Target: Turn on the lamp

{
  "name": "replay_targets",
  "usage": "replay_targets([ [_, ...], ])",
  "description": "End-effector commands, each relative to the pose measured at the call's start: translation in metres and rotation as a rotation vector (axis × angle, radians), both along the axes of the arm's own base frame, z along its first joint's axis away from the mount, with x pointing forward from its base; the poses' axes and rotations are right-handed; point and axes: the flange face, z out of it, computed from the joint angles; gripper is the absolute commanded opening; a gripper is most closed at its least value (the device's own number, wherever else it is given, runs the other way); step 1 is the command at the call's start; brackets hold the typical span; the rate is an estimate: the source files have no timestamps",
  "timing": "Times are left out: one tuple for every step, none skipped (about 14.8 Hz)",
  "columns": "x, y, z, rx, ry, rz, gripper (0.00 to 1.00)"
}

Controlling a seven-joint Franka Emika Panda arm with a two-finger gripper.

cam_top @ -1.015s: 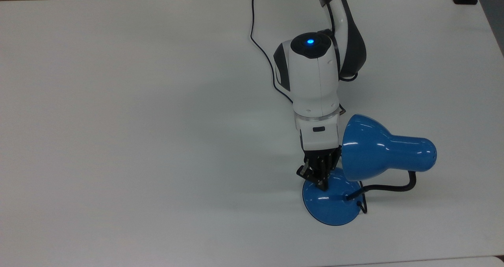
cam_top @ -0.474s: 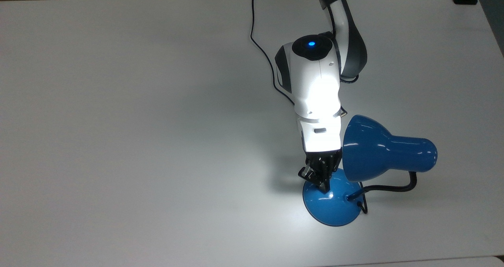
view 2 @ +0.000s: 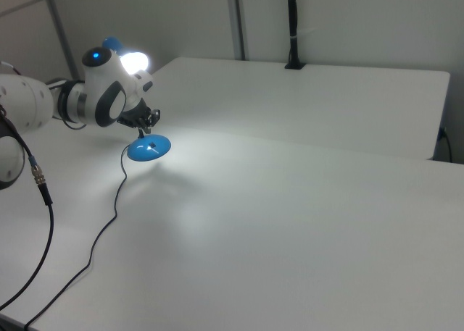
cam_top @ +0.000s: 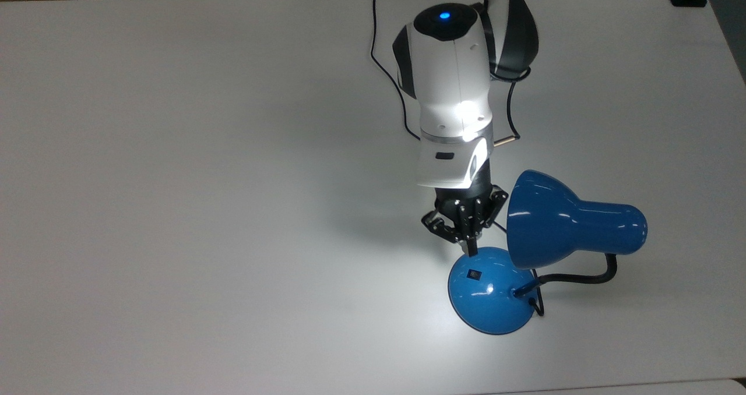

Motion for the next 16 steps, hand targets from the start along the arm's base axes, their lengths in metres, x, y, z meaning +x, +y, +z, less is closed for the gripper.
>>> replay_targets([
  [-0.046, -0.063, 0.06, 0.062, 0.3, -0.198, 0.0],
  [-0.054, -0.08, 0.074, 0.057, 0.365, -0.225, 0.0],
  [-0.064, -0.09, 0.084, 0.042, 0.428, -0.237, 0.0],
  [-0.073, -0.101, 0.095, 0.018, 0.471, -0.256, 0.0],
  [-0.08, -0.119, 0.109, -0.013, 0.499, -0.289, 0.0],
  [-0.087, -0.138, 0.122, -0.046, 0.525, -0.315, 0.0],
  [-0.097, -0.152, 0.13, -0.091, 0.572, -0.319, 0.09],
  [-0.105, -0.165, 0.137, -0.137, 0.6, -0.323, 0.49],
  [-0.11, -0.176, 0.145, -0.167, 0.609, -0.337, 0.99],
  [-0.113, -0.183, 0.151, -0.181, 0.601, -0.355, 1.0],
  [-0.114, -0.189, 0.154, -0.192, 0.598, -0.372, 1.0],
  [-0.118, -0.197, 0.161, -0.205, 0.597, -0.396, 1.0],
  [-0.122, -0.207, 0.168, -0.214, 0.596, -0.443, 1.0],
  [-0.125, -0.218, 0.177, -0.198, 0.582, -0.494, 1.0],
  [-0.125, -0.227, 0.185, -0.189, 0.568, -0.519, 1.0],
  [-0.124, -0.232, 0.191, -0.186, 0.56, -0.528, 1.0],
])
